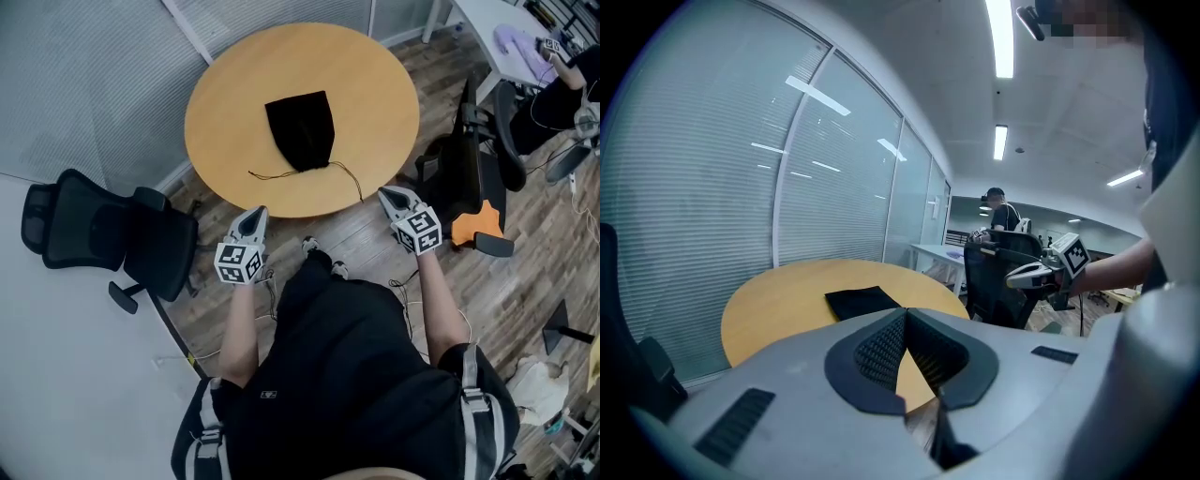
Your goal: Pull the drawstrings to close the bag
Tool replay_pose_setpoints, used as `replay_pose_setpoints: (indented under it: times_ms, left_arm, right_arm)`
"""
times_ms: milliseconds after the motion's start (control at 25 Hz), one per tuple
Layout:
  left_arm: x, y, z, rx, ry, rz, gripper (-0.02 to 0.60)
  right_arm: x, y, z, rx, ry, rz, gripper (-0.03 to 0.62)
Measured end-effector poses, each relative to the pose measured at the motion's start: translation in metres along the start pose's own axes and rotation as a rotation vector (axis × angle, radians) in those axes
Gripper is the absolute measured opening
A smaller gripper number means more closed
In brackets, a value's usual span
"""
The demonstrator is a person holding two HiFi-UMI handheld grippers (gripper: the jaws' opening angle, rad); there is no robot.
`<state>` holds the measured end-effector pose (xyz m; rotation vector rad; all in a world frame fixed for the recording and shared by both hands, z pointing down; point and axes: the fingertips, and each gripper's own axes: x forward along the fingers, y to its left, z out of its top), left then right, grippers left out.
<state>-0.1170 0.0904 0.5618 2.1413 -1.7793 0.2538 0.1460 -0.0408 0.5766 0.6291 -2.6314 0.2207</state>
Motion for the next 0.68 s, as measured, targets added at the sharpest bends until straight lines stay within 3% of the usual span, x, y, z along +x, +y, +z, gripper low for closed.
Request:
replay_pose_setpoints:
  times_ms: [680]
  left_arm:
    - [0.015,-0.014,-0.002,-0.011,0.023,0.009,0.015]
  right_arm:
    - [0.000,-0.007,-0.028,0.025,0.066,0.000,0.060]
